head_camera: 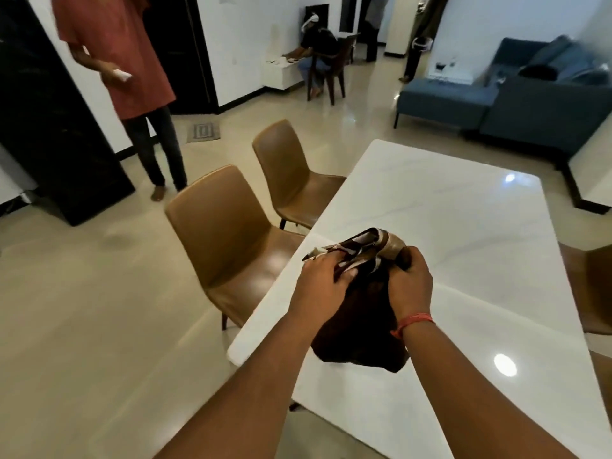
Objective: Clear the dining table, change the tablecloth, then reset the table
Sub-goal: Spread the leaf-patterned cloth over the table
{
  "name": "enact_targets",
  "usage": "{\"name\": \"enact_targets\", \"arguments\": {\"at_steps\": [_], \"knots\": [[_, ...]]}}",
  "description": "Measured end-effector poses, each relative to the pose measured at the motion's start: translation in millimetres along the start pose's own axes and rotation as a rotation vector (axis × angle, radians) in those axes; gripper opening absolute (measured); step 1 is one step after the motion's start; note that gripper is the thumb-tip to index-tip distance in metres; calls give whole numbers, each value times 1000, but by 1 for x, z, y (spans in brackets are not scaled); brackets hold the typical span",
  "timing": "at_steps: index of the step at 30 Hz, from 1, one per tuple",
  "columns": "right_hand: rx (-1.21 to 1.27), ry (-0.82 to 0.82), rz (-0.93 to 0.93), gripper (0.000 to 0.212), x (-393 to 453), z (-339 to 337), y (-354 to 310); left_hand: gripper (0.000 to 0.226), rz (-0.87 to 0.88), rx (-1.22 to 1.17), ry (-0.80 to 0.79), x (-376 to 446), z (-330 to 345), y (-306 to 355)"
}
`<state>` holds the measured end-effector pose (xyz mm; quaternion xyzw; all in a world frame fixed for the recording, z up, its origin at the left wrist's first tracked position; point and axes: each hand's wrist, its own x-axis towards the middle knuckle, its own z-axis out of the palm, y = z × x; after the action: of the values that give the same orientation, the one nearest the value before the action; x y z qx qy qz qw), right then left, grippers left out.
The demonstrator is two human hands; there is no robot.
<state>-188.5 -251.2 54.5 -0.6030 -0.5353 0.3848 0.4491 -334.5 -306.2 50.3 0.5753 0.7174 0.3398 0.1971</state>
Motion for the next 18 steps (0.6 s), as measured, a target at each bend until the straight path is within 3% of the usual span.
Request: {"name": "enact_targets", "arguments": {"at_steps": [6, 10, 12, 15, 18], "knots": [[-102, -41, 77, 7, 105, -49, 35, 18, -173, -273, -209, 81, 64, 47], [-173, -22, 161, 27, 148, -76, 62, 27, -168, -347, -290, 116, 92, 74], [-258, 13, -8, 49, 147, -86, 75, 36, -169, -373, -341, 127, 109, 84], [-380, -149, -324, 72, 133, -89, 88, 40, -131, -413, -406, 135, 132, 98], [-346, -278, -303, 49, 141, -88, 90, 34, -104, -405, -405, 143, 144, 111]]}}
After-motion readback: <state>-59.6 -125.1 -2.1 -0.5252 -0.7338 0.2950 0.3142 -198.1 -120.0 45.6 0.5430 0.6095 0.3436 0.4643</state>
